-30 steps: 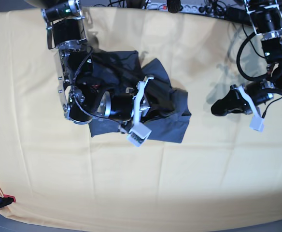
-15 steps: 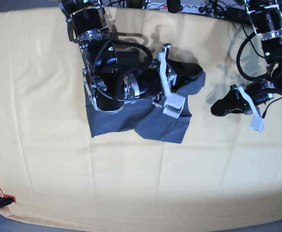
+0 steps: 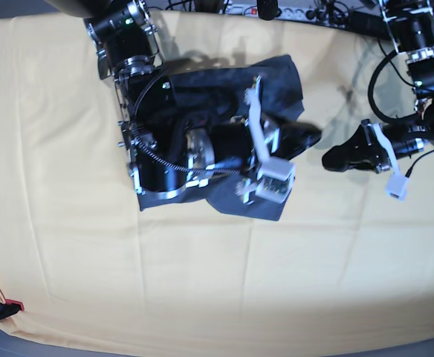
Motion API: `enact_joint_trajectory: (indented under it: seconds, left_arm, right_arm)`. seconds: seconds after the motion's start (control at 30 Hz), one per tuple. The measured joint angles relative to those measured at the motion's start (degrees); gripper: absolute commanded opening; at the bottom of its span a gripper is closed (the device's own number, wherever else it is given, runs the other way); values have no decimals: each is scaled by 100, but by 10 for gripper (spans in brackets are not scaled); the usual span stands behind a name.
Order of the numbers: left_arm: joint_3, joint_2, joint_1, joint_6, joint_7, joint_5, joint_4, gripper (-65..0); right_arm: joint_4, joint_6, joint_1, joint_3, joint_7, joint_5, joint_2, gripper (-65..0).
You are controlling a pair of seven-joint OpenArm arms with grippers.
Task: Fold the T-shirt properly
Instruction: 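Grasp opposite corners of the bundle with both grippers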
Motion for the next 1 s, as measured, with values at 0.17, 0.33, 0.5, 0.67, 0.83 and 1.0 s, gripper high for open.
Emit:
enact_joint_trajectory:
  seconds: [0.17,0.33,0.5,0.67,0.83,1.0]
  left_arm:
    - [734,-245,-42,-153,-37,-79,975,-650]
    - [1934,-256,-42,-153,-15,-83,2223,-650]
    - [3307,-269,-46,-168,-2,1049,2566,-650]
    - [4363,-286,-48,-173,-728,2780,2520,-650]
    - [4937,-348,-44,-168,-1134,3965,2520,-650]
    - [4988,-343,-46,-98,-1473,4559,2520,-650]
  right_arm:
    - [-2,2,118,651,1023,-1211,610,-650]
    - [-149,2,125,890,1923,-2094,1373,-650]
    - [-1005,9,125,868,2249,-2122,1891,-650]
    - [-1932,-2,367,859,2559,-2234,2155,-650]
    - [-2487,-2,686,855,2605,-2212,2131,-650]
    - [-2964,-4,804,505,2656,-2315,2155,-650]
